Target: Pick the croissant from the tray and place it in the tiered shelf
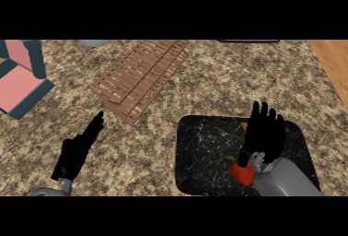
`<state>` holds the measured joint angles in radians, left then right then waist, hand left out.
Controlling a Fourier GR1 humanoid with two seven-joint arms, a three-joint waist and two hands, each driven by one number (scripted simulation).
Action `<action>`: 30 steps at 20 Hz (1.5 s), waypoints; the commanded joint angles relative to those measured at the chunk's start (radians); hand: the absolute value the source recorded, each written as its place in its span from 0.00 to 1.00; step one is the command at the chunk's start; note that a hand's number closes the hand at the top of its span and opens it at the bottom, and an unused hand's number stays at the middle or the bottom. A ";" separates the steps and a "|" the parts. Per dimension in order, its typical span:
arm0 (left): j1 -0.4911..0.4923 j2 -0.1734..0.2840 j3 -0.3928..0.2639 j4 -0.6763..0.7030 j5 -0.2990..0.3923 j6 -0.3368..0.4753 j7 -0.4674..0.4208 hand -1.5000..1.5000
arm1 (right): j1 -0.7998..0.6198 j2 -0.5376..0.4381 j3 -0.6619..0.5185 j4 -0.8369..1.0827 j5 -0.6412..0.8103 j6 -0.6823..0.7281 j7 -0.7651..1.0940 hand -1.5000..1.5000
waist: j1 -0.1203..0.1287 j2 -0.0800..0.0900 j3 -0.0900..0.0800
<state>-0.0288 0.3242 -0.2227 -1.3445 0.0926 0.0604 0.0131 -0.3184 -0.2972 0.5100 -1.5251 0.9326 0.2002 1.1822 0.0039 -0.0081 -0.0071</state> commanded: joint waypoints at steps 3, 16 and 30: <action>-0.021 -0.002 0.027 0.016 0.004 -0.011 0.012 0.50 | -0.037 0.058 -0.045 0.043 0.040 0.133 0.162 0.00 | -0.003 0.008 0.006; 0.027 -0.034 0.012 -0.045 -0.029 -0.005 0.026 0.50 | 0.049 0.013 -0.172 0.143 0.119 0.113 -0.053 0.00 | -0.002 0.008 0.007; -0.016 -0.049 0.056 -0.057 -0.044 -0.040 0.076 0.50 | 0.046 0.100 -0.187 0.297 0.228 -0.010 -0.244 1.00 | 0.001 0.009 0.007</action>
<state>-0.0410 0.2910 -0.1649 -1.3769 0.0565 0.0193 0.0627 -0.3053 -0.1939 0.2959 -1.3247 1.1067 0.2479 0.9697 0.0066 -0.0166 -0.0136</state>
